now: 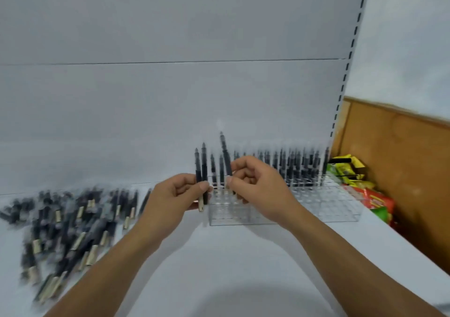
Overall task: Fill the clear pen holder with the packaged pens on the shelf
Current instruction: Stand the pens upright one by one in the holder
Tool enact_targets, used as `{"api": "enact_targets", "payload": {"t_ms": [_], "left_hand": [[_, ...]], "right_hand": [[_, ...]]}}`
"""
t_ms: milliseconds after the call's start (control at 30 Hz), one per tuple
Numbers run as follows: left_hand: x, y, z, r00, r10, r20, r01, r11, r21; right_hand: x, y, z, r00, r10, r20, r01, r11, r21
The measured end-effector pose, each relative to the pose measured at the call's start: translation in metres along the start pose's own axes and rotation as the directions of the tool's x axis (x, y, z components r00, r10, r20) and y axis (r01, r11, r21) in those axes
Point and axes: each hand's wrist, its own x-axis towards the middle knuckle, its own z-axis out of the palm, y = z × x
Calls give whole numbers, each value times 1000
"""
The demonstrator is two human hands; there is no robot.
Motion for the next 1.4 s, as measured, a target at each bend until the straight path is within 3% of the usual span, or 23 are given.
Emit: {"api": "enact_targets", "payload": {"t_ms": [300, 600, 900, 1000, 1233, 1400], "left_hand": [[-4, -4, 111, 972, 61, 228, -25, 987, -160], [-3, -27, 140, 956, 72, 283, 23, 947, -320], [-4, -30, 143, 946, 66, 317, 37, 950, -310], [-4, -31, 143, 946, 60, 318, 48, 946, -322], [-3, -33, 143, 943, 57, 329, 59, 941, -332], [-3, -32, 144, 943, 58, 327, 57, 942, -331]], "right_hand": [[-20, 42, -101, 946, 55, -319, -116, 977, -178], [-8, 59, -164, 882, 40, -470, -198, 936, -291], [12, 73, -171, 887, 20, -462, -243, 870, -430], [15, 73, -171, 903, 19, -429, -269, 803, -531], [17, 66, -167, 940, 172, -295, -339, 580, -741], [20, 62, -166, 928, 240, -286, -373, 576, -727]]}}
